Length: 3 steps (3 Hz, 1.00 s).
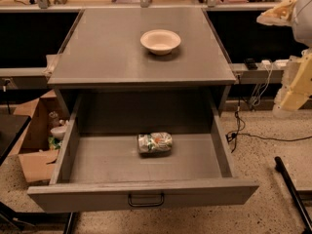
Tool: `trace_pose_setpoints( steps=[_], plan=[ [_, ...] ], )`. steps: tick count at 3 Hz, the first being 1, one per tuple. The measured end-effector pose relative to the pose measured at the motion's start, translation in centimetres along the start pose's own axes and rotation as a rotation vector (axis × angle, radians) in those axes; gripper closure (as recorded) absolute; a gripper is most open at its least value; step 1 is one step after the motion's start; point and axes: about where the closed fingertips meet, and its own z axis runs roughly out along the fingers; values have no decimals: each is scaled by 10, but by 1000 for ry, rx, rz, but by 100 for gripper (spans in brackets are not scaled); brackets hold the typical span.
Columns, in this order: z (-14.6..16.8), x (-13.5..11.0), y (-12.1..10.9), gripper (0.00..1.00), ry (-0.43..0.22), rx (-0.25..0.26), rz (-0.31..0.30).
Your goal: Pick 7up can from top drawer and place on counter
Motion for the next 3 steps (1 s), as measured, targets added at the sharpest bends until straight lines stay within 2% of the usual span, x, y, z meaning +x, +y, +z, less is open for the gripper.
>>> trace_pose_setpoints(
  steps=[1, 2, 3],
  plan=[
    [0, 0, 0, 0, 0, 0, 0],
    [44, 2, 3, 0, -44, -44, 7],
    [115, 4, 14, 0, -118, -135, 28]
  ],
)
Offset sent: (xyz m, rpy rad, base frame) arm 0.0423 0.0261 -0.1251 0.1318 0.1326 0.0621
